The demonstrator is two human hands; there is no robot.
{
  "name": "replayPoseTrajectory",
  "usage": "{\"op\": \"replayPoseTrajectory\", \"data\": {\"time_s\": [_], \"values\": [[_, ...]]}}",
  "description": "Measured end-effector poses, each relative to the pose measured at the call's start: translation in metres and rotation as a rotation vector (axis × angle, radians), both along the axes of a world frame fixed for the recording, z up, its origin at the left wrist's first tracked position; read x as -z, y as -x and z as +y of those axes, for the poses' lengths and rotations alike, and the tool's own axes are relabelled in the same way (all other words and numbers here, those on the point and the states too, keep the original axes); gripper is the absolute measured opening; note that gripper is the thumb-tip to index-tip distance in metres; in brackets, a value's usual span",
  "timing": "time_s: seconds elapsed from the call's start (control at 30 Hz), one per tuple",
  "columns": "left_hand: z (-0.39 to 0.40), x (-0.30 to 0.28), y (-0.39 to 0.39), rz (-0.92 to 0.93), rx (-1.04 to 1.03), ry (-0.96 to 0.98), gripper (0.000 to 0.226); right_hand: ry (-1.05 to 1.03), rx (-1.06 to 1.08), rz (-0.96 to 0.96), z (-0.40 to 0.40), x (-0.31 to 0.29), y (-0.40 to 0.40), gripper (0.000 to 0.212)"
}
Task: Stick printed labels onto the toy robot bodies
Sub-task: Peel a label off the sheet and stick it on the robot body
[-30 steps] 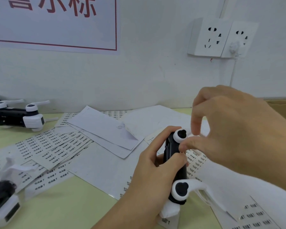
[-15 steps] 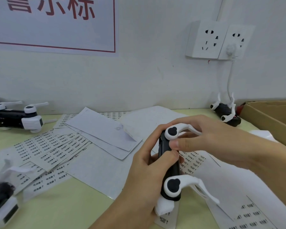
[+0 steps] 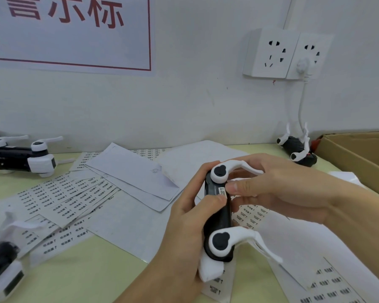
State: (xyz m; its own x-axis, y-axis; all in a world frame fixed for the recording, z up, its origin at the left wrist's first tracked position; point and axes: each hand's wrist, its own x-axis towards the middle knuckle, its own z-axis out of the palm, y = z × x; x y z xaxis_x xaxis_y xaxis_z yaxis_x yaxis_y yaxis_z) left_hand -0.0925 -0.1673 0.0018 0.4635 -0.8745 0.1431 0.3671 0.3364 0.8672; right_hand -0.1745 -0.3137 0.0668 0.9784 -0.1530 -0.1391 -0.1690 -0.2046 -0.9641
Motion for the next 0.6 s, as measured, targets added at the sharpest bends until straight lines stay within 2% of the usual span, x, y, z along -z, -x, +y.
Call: {"op": "replayPoseTrajectory", "data": {"time_s": [0.17, 0.4, 0.53, 0.6], "values": [[0.0, 0.001, 0.0, -0.004, -0.027, -0.01, 0.043, -0.025, 0.027, 0.017, 0.0, 0.002, -0.001, 0.035], [0.002, -0.001, 0.0, 0.028, -0.015, 0.026, 0.048, 0.016, 0.064, -0.036, 0.005, 0.004, -0.003, 0.029], [0.0, -0.016, 0.004, 0.081, -0.078, 0.007, 0.044, 0.056, 0.061, -0.046, 0.005, 0.003, -0.002, 0.031], [-0.004, -0.026, 0.003, 0.049, -0.1, -0.023, 0.04, 0.07, 0.041, -0.031, 0.004, 0.002, 0.0, 0.029]]}}
